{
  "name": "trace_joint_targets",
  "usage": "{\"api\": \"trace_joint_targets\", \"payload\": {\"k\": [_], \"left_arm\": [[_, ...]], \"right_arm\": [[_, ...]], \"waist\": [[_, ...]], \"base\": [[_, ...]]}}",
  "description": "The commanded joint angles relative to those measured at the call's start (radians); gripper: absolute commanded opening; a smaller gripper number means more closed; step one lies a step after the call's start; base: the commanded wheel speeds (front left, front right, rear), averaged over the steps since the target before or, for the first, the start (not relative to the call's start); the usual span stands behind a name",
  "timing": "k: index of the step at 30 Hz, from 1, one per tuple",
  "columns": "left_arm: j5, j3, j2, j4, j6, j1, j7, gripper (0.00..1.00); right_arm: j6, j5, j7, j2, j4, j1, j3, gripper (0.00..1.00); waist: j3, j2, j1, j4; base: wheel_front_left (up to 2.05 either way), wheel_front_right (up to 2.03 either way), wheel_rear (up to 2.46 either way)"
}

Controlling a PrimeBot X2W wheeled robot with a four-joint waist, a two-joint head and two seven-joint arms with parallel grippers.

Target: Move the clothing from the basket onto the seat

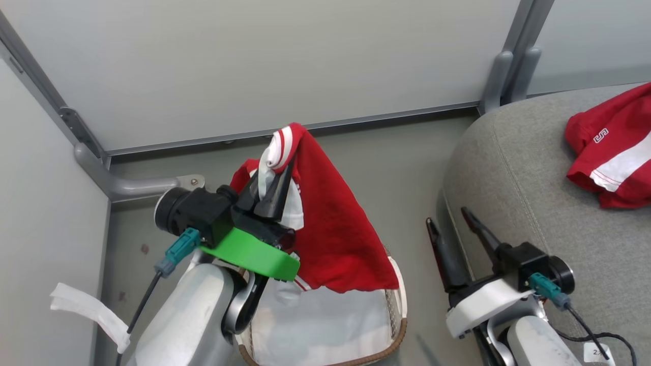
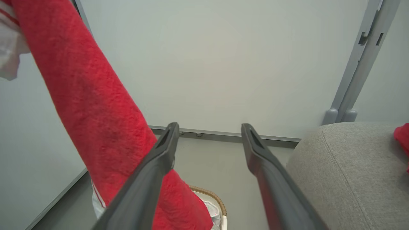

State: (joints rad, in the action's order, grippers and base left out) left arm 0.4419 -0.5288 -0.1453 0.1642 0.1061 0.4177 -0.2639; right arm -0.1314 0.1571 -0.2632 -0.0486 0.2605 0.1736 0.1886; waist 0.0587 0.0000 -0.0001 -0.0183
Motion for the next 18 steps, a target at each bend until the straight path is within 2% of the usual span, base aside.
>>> {"api": "trace_joint_targets", "payload": {"k": [1, 8, 13, 18], "left_arm": [[-0.006, 0.005, 0.002, -0.01, 0.007, 0.015, -0.001, 0.0], [-0.014, 0.008, 0.019, -0.027, 0.016, 0.027, -0.001, 0.0], [-0.021, -0.001, 0.028, -0.031, 0.019, 0.021, -0.001, 0.0], [-0.021, -0.015, 0.038, -0.026, 0.023, 0.017, -0.001, 0.0]], "right_arm": [[0.001, -0.005, -0.002, -0.004, 0.005, -0.014, 0.015, 1.0], [0.001, -0.047, -0.002, -0.007, 0.046, 0.037, 0.167, 1.0], [0.001, -0.034, -0.002, -0.034, 0.072, 0.121, 0.28, 1.0], [0.001, -0.024, -0.002, -0.043, 0.111, 0.216, 0.35, 1.0]], "waist": [[-0.004, 0.0, 0.0001, 0.008], [0.005, 0.0, 0.0001, 0.038], [0.009, 0.0, 0.0001, 0.055], [0.007, 0.0, 0.0001, 0.068]], "base": [[0.0, 0.0, 0.0], [0.0, 0.0, 0.0], [0.0, 0.0, 0.0], [0.0, 0.0, 0.0]]}}
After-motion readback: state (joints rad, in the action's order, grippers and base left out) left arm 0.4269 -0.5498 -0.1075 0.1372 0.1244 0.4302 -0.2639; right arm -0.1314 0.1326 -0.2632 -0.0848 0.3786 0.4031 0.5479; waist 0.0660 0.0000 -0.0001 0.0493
